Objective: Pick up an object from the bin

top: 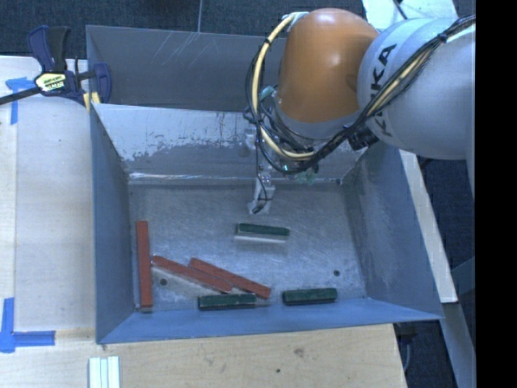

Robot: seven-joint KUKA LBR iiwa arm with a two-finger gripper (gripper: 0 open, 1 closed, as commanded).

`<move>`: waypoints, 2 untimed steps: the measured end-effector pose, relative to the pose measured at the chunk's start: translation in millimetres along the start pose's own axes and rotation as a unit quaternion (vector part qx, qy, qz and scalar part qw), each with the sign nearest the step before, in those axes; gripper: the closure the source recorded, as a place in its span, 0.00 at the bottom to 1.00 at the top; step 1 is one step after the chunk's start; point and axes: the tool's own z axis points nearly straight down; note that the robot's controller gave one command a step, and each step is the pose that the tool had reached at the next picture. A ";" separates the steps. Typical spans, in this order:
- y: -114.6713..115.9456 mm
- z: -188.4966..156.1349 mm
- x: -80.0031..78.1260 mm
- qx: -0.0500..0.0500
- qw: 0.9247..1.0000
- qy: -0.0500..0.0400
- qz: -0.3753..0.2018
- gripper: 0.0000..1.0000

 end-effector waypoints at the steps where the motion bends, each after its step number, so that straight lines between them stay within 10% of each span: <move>1: -56.1 133.8 23.1 0.001 1.000 0.000 -0.002 0.00; 2: -53.2 97.2 23.4 0.000 1.000 -0.006 0.000 0.00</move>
Offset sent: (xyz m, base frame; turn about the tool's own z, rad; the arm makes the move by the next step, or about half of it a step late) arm -0.0219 -0.0534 -0.1295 -0.0067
